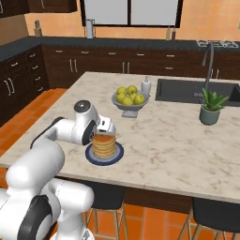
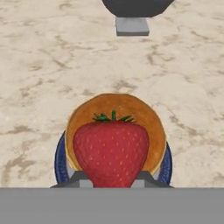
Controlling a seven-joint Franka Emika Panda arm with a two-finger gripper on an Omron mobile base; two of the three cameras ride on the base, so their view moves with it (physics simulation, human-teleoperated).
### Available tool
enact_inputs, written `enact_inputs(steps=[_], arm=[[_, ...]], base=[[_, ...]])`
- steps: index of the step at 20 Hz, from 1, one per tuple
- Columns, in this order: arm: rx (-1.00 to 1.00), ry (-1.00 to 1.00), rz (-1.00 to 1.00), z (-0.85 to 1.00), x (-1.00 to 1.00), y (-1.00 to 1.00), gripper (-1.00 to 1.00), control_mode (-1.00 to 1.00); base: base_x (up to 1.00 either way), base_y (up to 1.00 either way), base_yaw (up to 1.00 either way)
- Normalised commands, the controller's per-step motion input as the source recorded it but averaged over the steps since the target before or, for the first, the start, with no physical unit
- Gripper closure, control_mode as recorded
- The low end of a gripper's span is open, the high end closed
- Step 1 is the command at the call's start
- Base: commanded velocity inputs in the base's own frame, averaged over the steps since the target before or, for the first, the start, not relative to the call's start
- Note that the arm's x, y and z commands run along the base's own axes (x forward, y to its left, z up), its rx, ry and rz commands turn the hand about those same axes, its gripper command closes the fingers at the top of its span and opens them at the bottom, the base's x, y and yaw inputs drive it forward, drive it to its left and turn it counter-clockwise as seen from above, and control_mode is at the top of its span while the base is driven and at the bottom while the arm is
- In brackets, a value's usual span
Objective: Take the strawberry from the fridge and place it on top of the pancake, located on the dining counter.
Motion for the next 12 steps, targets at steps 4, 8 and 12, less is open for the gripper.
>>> enact_inputs(steps=[4, 8, 12], arm=[[0.0, 0.0, 0.0, -0.23, 0.07, 0.0, 1.0, -1.0], [0.0, 0.0, 0.0, -0.16, 0.05, 0.0, 1.0, -1.0], [0.0, 0.0, 0.0, -0.14, 0.02, 0.0, 1.0, -1.0]], base=[[0.0, 0.0, 0.0], [0.0, 0.0, 0.0], [0.0, 0.0, 0.0]])
